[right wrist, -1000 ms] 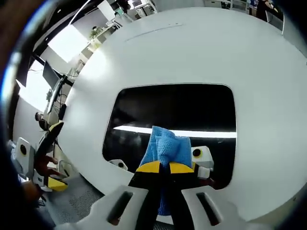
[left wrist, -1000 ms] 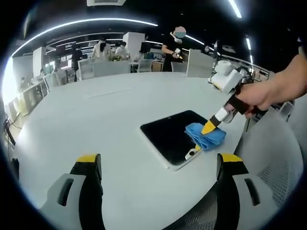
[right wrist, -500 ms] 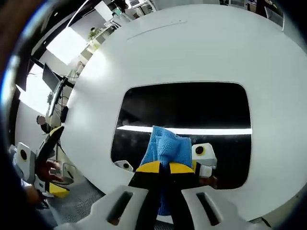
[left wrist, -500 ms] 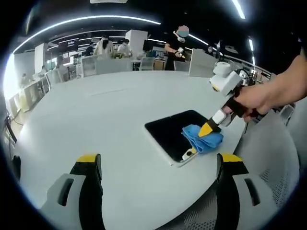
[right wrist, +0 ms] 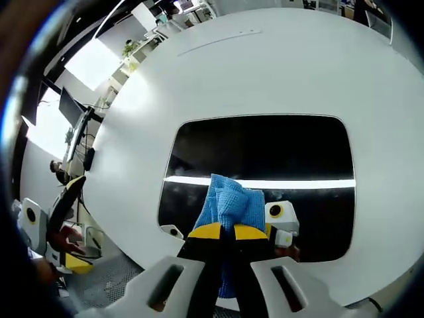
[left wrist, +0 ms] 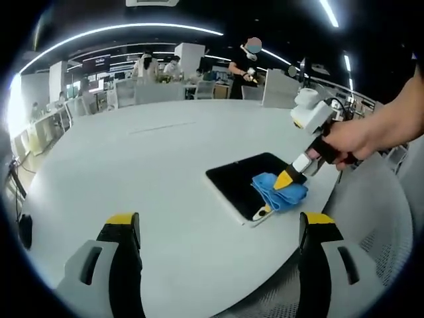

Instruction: Wipe the mirror surface with the cleaning cloth until all visible marks leave the cleaned area.

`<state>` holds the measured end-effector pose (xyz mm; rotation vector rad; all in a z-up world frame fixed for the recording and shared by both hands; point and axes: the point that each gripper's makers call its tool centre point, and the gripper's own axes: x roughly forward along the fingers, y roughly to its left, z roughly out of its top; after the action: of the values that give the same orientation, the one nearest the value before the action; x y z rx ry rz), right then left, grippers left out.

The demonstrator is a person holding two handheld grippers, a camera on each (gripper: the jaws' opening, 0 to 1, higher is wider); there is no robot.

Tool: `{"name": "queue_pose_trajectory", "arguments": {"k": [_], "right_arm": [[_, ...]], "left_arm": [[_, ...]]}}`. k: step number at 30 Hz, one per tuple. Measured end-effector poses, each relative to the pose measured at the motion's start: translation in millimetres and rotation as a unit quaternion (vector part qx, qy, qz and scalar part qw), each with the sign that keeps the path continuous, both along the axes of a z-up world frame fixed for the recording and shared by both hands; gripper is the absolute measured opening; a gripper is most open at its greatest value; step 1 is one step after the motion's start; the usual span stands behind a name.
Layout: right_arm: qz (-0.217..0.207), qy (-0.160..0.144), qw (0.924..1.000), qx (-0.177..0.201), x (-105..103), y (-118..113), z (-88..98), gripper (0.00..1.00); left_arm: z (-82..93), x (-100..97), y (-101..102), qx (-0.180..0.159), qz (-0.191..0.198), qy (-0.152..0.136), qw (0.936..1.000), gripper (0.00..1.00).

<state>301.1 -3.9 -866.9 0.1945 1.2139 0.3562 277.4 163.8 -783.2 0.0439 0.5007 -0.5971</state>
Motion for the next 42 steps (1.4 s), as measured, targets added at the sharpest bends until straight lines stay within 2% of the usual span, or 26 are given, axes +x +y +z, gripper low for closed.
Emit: {"name": "queue_pose_trajectory", "arguments": {"k": [9,20,29,42], "right_arm": [[0.010,-0.002,0.9999,0.011,2,25,0.1,0.00],[0.038,-0.005,0.9992,0.008,6,47,0.5,0.00],[0.058,-0.006,0.9982,0.008,6,67,1.0,0.00],[0.070,-0.008,0.9975,0.000,8,67,0.4,0.00]], "left_arm": [[3.4,2.1,0,-0.001,-0.002,-0.006,1.0000,0.99],[3.7,13.3,8,-0.014,0.013,0.001,0.9998,0.99],[-1.0,13.1,18,-0.027,0.028,0.015,0.9991,0.99],[-3.9,10.9,17,-0.028,0.035,0.018,0.9988,0.99]]}}
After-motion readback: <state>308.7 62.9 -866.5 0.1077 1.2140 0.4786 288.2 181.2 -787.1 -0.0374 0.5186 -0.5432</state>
